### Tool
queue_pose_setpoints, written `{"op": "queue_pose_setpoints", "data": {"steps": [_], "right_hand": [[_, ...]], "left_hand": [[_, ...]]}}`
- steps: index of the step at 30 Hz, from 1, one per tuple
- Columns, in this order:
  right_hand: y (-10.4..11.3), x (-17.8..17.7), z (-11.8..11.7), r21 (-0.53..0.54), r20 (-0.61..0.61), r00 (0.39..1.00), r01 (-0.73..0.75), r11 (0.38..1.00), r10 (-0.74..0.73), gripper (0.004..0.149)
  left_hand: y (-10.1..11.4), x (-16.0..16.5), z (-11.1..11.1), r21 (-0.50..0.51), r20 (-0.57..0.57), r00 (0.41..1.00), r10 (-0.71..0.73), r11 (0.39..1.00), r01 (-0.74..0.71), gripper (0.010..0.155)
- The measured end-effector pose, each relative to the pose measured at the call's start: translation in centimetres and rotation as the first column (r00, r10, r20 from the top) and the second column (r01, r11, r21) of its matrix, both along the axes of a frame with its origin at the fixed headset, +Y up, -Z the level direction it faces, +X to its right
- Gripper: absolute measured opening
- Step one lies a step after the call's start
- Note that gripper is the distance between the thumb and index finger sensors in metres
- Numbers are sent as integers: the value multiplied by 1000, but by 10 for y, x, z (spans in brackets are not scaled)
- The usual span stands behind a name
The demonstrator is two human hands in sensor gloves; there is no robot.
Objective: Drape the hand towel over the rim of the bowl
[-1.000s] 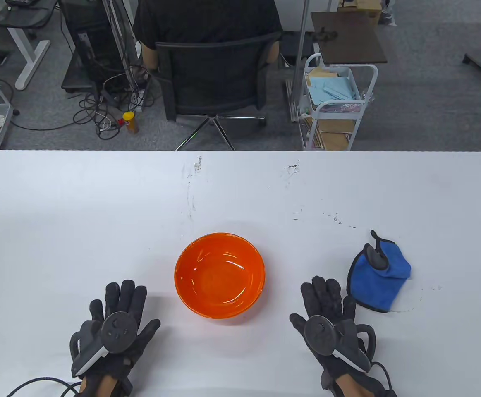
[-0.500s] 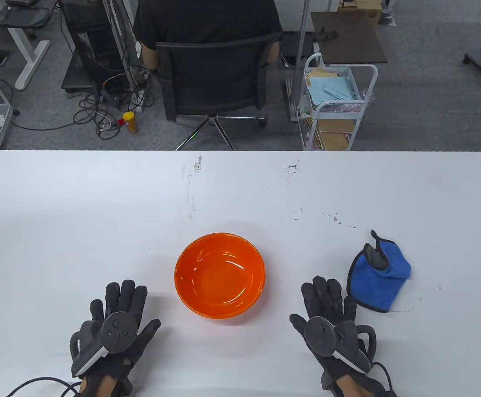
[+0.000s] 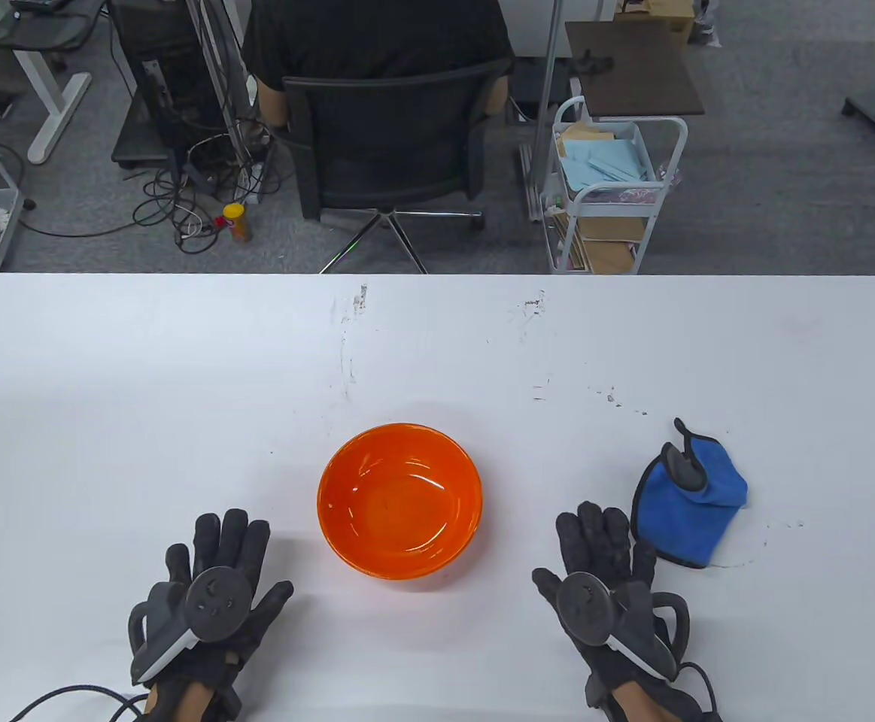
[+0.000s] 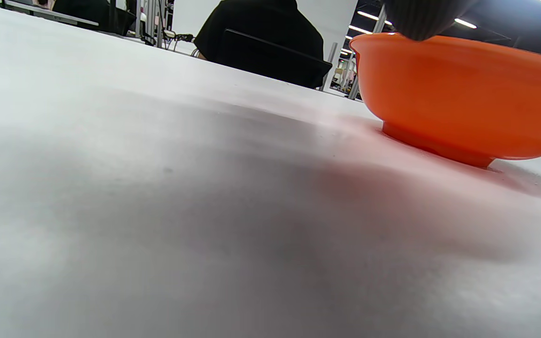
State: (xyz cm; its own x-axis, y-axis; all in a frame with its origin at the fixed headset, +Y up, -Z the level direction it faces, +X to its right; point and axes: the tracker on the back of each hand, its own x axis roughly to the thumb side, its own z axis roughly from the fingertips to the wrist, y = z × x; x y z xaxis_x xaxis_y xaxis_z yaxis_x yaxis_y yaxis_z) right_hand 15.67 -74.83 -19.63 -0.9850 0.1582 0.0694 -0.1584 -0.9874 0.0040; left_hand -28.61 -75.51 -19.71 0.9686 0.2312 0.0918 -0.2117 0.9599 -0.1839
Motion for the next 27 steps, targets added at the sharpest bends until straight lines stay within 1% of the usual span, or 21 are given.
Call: {"op": "queue_pose_setpoints", "data": {"steps": [3,5,9,11,14,17,22,26,27], "right_hand": [[9,11,-3,46,63,997,48,998,-51,74],[15,19,-6,73,80,995,53,996,-58,73],[26,39,-16,112,155,988,9,994,-26,74],[31,51,-23,110,181,983,-35,993,14,74],[34,67,-39,88,217,975,-69,994,48,75],[34,80,-56,58,275,951,-166,984,144,79],[23,90,-83,-37,332,895,-304,952,299,81],[15,92,-99,-97,353,870,-332,938,344,76],[12,92,-105,-116,368,854,-349,930,367,71]], "left_hand": [[0,0,0,2,-5,1000,3,1000,-3,79],[0,1,-1,0,-6,1000,3,1000,-3,79],[1,1,-1,5,-5,1000,-2,1000,2,79],[1,-1,-1,5,-10,1000,-3,1000,3,79],[0,-4,-3,-7,-19,1000,2,1000,-2,79],[0,-4,-3,-2,-19,1000,-1,1000,1,79],[-1,-4,-3,1,-11,1000,-3,1000,3,79],[-1,-3,-3,-8,-3,1000,-9,1000,9,79],[-1,-2,-3,-11,-2,1000,-10,1000,10,79]]}}
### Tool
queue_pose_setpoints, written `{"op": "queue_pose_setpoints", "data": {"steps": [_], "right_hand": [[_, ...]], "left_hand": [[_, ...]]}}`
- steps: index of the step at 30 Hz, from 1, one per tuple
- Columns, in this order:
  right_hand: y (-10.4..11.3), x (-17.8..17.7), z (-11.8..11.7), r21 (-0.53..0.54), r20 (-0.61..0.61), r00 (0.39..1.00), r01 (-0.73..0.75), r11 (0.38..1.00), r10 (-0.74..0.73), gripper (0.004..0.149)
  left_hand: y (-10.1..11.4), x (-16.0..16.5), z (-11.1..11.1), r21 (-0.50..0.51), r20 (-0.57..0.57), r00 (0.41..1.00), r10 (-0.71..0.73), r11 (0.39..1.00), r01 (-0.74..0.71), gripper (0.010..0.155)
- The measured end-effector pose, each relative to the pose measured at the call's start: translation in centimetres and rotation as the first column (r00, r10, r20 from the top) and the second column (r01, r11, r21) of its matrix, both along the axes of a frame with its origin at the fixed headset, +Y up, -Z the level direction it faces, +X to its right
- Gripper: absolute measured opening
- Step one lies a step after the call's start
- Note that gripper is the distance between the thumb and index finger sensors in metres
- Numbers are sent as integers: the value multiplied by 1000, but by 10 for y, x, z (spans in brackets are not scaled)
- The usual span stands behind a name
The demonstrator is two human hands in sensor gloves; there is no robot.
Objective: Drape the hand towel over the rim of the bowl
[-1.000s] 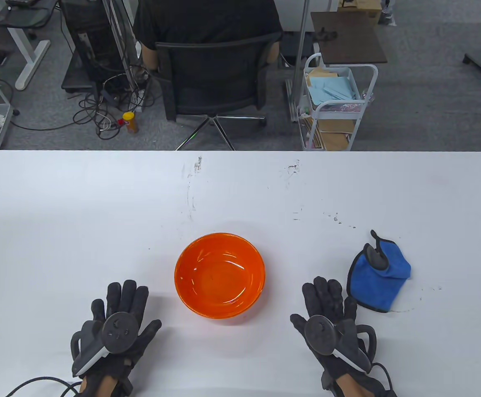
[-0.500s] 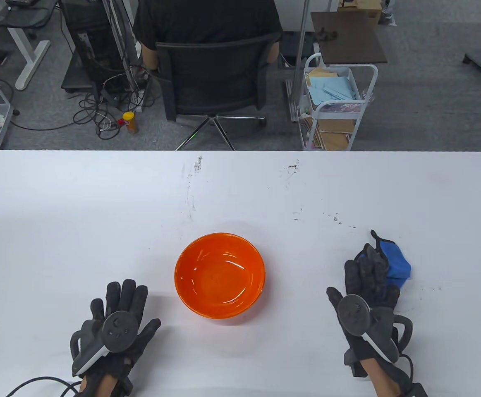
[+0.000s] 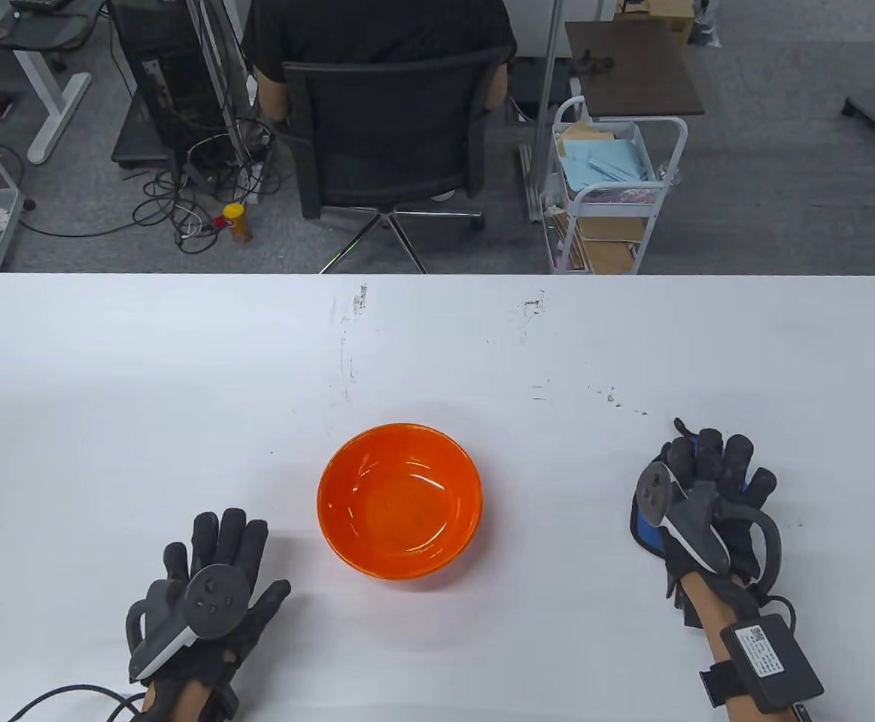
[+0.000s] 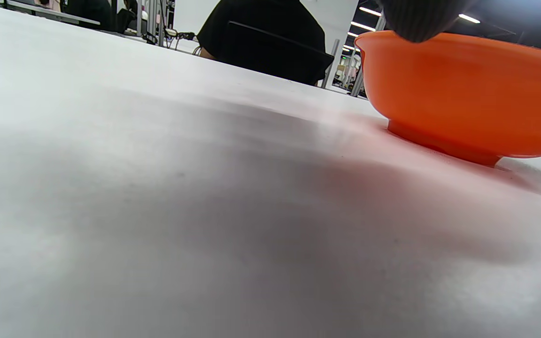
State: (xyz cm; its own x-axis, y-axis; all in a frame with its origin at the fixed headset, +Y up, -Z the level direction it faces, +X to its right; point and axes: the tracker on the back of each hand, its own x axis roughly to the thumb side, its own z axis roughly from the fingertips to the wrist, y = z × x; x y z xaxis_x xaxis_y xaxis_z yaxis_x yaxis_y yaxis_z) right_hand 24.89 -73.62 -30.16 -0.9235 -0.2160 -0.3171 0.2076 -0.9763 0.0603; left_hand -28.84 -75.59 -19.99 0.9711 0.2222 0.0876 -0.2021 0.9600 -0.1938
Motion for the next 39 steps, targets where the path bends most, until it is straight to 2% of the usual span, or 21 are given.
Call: {"op": "queue_pose_setpoints", "data": {"steps": [4,8,13,19,26,33,39], "right_hand": [[-6,3,-14,-6,61,997,-39,999,39,60],[-4,7,-17,63,75,997,-6,998,1,44],[7,11,-7,119,29,997,70,990,-74,42],[39,12,19,205,-67,983,181,962,-171,41],[88,-1,54,314,-244,928,350,883,-281,41],[126,-34,91,336,-439,842,478,811,-315,41],[141,-72,121,319,-574,769,526,788,-281,41]], "left_hand": [[0,0,0,1,3,1000,0,1000,0,79],[0,0,0,6,-1,1000,4,1000,-4,79],[0,1,0,-4,5,1000,-3,1000,3,78],[0,1,1,9,5,1000,0,1000,0,78],[2,7,5,26,32,999,6,1000,-7,78],[10,19,9,97,135,983,127,985,-140,79],[18,28,12,166,210,955,208,955,-244,81]]}}
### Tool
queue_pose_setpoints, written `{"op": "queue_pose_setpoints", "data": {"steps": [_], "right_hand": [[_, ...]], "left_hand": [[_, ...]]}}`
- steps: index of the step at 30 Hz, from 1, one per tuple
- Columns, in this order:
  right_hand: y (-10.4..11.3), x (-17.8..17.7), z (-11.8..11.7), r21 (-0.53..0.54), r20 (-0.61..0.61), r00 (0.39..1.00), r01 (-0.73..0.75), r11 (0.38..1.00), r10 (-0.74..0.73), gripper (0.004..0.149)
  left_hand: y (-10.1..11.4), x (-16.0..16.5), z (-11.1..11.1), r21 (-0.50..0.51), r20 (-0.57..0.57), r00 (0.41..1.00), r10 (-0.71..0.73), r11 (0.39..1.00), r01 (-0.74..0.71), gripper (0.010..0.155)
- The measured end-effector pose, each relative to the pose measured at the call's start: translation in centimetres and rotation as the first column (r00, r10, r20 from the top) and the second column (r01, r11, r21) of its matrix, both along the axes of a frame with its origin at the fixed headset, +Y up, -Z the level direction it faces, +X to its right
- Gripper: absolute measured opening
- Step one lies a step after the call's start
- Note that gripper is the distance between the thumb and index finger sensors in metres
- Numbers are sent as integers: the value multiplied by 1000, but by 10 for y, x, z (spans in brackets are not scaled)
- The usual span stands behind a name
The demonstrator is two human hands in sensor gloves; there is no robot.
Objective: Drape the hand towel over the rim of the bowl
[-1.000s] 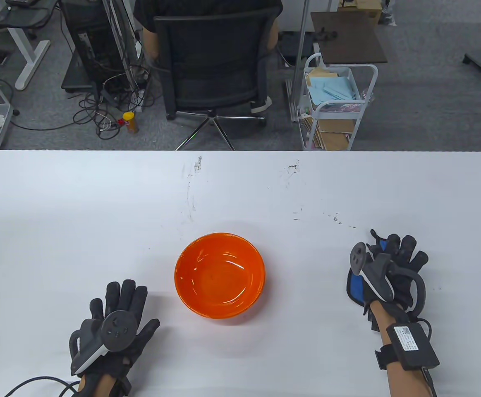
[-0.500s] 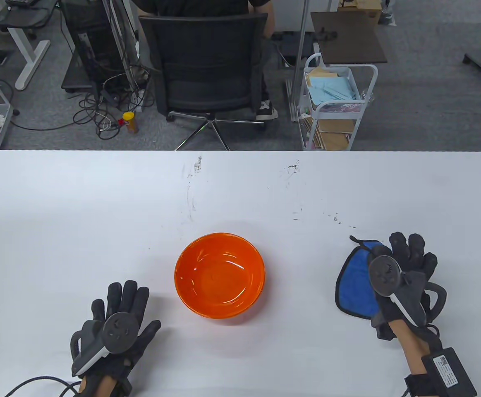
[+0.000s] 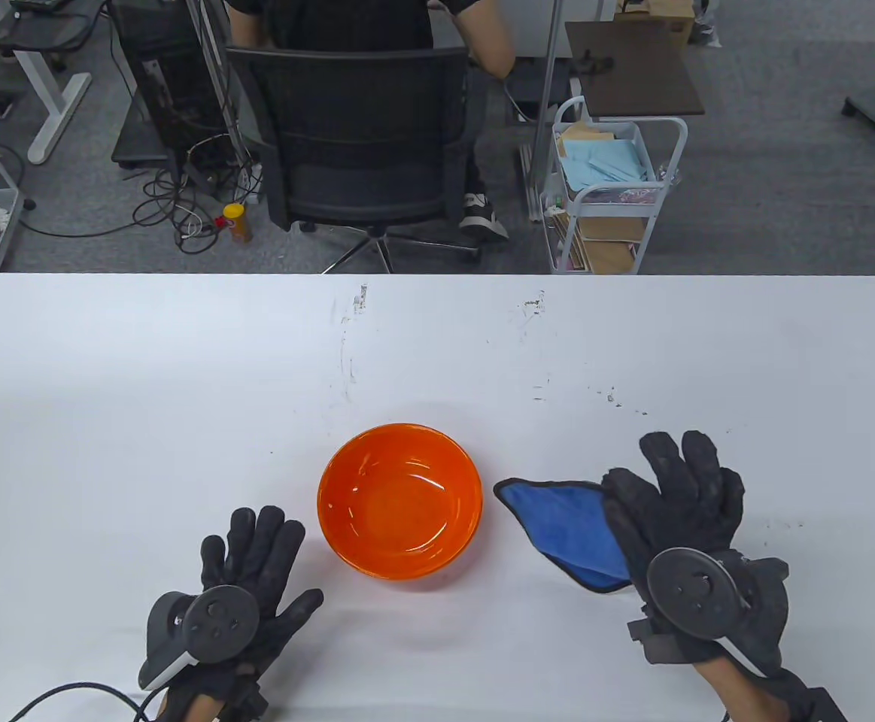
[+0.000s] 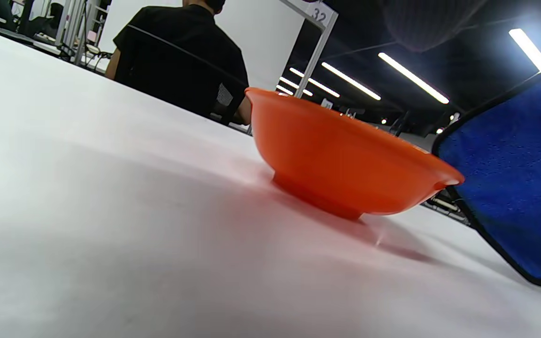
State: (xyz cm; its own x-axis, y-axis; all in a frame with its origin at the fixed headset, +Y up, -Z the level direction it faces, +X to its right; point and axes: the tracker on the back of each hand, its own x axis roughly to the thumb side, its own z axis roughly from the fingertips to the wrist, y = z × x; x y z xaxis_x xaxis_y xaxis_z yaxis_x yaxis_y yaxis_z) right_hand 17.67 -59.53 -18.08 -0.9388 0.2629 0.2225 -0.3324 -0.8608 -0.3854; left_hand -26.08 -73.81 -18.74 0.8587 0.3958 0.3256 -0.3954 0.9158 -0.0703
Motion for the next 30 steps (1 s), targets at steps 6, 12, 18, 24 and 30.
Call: {"op": "queue_pose_setpoints", "data": {"steps": [6,12,18,24,30], "right_hand": [[9,-38,27,30,-116,993,-24,999,27,41],[14,-67,44,8,-247,966,83,997,-78,41],[7,-83,46,-34,-326,919,221,975,-220,41],[-14,-71,35,-140,-299,871,363,921,-389,41],[-40,-56,30,-318,-286,797,445,837,-532,42]], "left_hand": [[8,7,7,71,68,993,97,992,-102,84],[9,30,11,-60,170,943,287,958,-281,88],[13,44,17,-173,290,848,444,895,-410,53],[31,21,29,-45,242,776,582,806,-590,44],[50,0,50,30,240,698,675,714,-700,44]]}}
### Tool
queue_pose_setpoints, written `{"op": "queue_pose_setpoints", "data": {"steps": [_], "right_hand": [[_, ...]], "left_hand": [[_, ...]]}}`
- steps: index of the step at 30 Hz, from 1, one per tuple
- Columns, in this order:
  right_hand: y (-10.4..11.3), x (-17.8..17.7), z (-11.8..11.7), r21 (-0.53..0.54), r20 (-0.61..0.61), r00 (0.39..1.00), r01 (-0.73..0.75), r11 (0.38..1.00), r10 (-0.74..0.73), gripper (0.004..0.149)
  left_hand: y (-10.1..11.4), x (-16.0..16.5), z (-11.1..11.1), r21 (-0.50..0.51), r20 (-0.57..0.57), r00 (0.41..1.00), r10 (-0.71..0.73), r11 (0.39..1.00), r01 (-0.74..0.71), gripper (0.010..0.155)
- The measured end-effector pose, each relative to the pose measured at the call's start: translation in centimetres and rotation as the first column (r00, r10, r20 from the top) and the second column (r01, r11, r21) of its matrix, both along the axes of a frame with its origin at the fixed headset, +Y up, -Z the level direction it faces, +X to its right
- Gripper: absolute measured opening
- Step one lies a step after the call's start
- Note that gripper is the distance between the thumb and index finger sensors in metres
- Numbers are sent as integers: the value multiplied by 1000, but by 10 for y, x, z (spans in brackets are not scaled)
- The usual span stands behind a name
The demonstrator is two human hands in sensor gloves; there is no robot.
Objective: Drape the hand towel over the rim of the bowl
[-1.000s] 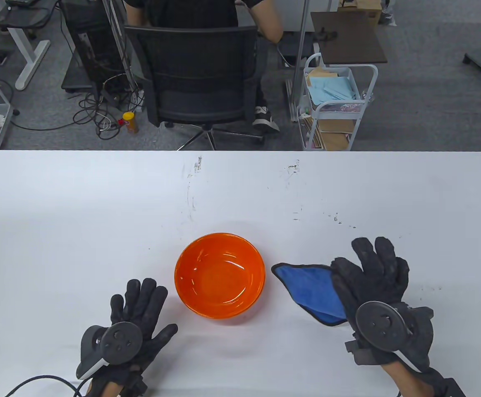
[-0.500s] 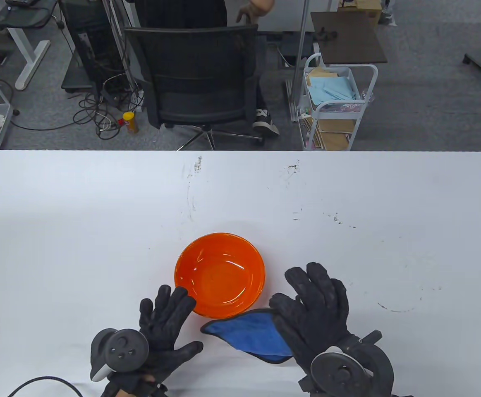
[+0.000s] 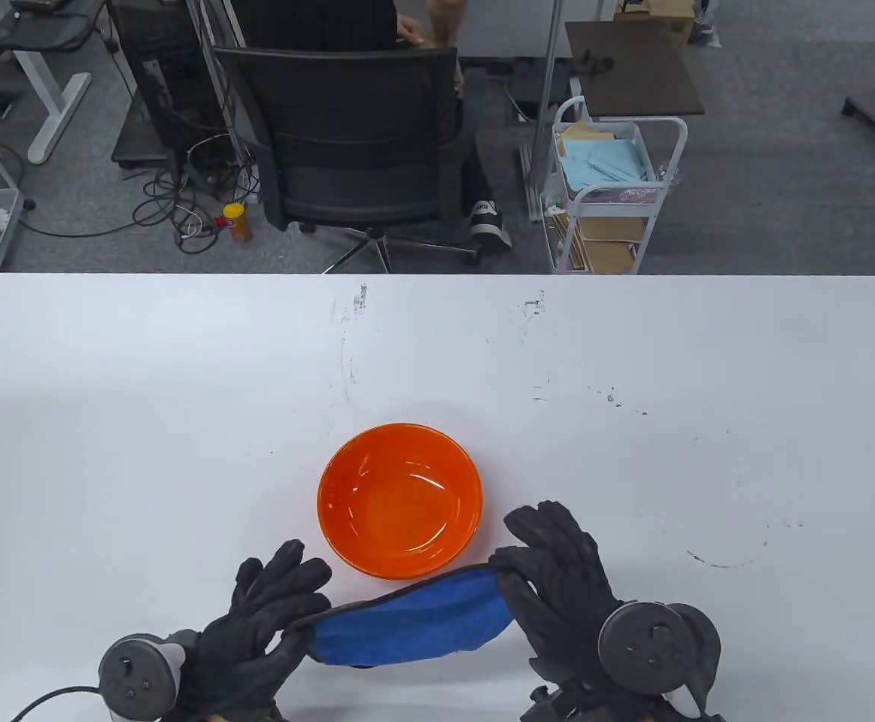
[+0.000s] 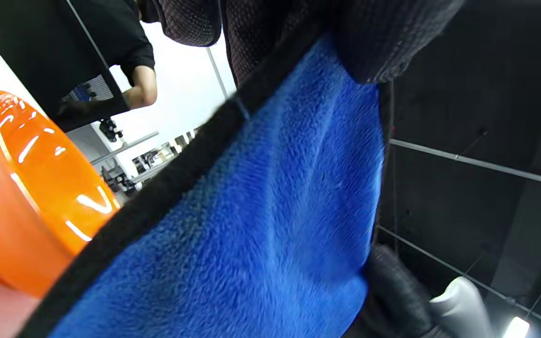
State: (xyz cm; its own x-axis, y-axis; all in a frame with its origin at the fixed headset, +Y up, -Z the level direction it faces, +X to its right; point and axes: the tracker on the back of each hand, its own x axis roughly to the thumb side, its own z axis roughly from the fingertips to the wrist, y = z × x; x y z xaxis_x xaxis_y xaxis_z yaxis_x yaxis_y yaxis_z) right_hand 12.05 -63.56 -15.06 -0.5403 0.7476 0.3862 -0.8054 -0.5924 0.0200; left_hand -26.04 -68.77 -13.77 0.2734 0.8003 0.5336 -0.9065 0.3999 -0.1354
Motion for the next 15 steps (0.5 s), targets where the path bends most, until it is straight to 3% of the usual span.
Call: {"op": "queue_pose_setpoints", "data": {"steps": [4,8,12,15], "right_hand": [[-12,0,4,-28,-19,1000,-6,1000,5,43],[-24,-6,3,-70,-39,998,-48,996,45,44],[-39,-13,-13,-95,-2,969,-245,965,246,45],[-51,-17,-34,-149,-8,953,-300,942,302,45]], "left_hand": [[11,-5,4,10,-40,999,-36,999,36,45],[15,-9,-2,-44,-68,997,-26,999,23,44],[10,-13,-17,-140,-139,984,-110,986,90,44],[3,-13,-33,-173,-205,952,-228,966,194,44]]}}
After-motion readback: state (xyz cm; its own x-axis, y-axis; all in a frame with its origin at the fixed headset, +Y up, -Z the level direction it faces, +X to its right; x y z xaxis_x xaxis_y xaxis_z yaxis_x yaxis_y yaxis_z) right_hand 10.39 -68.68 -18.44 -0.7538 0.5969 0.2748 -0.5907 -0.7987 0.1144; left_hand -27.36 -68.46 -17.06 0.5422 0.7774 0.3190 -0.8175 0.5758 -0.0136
